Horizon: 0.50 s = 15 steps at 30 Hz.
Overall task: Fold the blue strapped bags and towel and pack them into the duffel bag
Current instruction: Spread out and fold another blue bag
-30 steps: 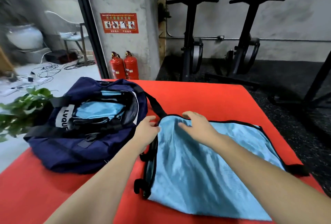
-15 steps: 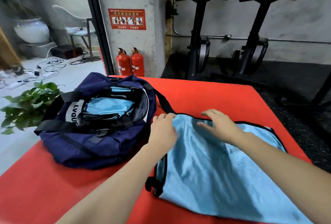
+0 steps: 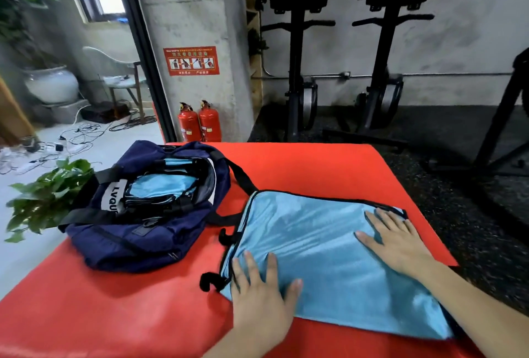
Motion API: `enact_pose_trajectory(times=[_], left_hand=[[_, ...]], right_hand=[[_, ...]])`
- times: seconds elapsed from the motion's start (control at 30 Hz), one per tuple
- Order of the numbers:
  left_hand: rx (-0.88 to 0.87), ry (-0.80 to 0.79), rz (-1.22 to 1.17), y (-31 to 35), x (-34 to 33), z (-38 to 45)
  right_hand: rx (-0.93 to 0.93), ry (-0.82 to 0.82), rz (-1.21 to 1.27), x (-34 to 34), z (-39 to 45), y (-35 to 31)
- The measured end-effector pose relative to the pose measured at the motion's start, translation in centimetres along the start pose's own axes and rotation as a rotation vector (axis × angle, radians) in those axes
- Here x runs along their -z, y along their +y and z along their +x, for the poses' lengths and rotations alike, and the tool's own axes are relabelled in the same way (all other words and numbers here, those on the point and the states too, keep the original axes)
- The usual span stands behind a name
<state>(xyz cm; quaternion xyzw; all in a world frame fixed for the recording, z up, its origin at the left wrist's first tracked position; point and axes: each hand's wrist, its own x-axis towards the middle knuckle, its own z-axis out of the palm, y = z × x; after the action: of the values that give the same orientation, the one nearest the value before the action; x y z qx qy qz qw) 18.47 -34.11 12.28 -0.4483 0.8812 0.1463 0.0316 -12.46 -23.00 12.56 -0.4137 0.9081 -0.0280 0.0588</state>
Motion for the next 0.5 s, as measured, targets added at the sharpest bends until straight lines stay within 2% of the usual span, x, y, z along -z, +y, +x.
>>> enact_pose_trajectory(times=[0.17, 0.23, 0.27, 0.37, 0.4, 0.5], left_hand=[[-0.207, -0.032, 0.123, -0.5, 2.0, 5.7], [-0.36, -0.044, 0.218, -0.2, 2.7, 8.2], [-0.444, -0.046, 0.252, -0.1, 3.3, 9.5], [-0.615, -0.054, 0.297, 0.3, 4.9, 13.7], [-0.633, -0.051, 0.311, 0.2, 5.3, 14.7], [-0.6, -0.024, 0.279, 0.3, 5.9, 15.6]], right_hand=[[-0.268, 0.082, -0.017, -1.7, -6.1, 0.0], [-0.386, 0.114, 0.02, -2.5, -9.3, -0.3], [-0.416, 0.074, 0.104, -2.7, -10.4, -0.3], [-0.472, 0.095, 0.025, -3.2, -12.9, 0.0], [-0.49, 0.064, 0.029, -2.9, -13.4, 0.0], [-0.377, 0.181, -0.018, -2.0, -13.5, 0.9]])
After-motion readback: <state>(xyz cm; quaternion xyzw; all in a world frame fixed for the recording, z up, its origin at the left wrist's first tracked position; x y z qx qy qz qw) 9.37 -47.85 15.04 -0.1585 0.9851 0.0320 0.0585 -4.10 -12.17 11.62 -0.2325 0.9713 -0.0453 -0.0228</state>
